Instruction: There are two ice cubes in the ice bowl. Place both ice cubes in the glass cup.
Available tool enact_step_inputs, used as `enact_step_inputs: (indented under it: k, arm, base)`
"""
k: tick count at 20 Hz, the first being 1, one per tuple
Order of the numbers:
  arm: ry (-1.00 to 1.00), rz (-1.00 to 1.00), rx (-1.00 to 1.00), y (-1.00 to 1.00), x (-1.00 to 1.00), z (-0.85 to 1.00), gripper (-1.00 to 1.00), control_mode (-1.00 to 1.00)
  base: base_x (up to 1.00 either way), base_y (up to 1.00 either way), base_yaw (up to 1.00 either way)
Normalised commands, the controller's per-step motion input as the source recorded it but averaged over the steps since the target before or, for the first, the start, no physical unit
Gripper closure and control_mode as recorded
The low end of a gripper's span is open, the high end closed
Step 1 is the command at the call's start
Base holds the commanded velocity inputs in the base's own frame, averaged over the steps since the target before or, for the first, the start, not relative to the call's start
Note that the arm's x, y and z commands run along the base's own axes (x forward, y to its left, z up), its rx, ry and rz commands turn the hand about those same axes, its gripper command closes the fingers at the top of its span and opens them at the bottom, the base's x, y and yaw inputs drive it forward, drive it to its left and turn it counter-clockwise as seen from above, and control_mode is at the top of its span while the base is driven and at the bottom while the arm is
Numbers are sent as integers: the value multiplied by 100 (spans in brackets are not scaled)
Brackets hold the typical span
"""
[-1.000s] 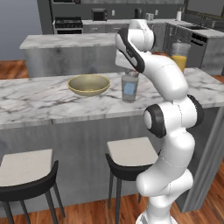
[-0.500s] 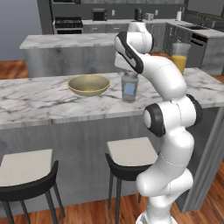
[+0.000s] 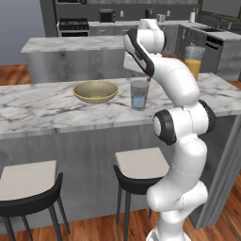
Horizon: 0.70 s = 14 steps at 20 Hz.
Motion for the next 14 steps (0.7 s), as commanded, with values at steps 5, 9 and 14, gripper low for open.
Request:
enact_step_inputs:
  k: [5,9,14]
  arm:
    - [-20,0,1,-28,-96,44,-100,-100]
    - [-23,1,0,-66,-100,-4,-100,-100]
    - [-8,5,-7,-75,-100,-65,-100,-100]
  base:
    - [0,0,0]
    - [0,0,0]
    - [0,0,0]
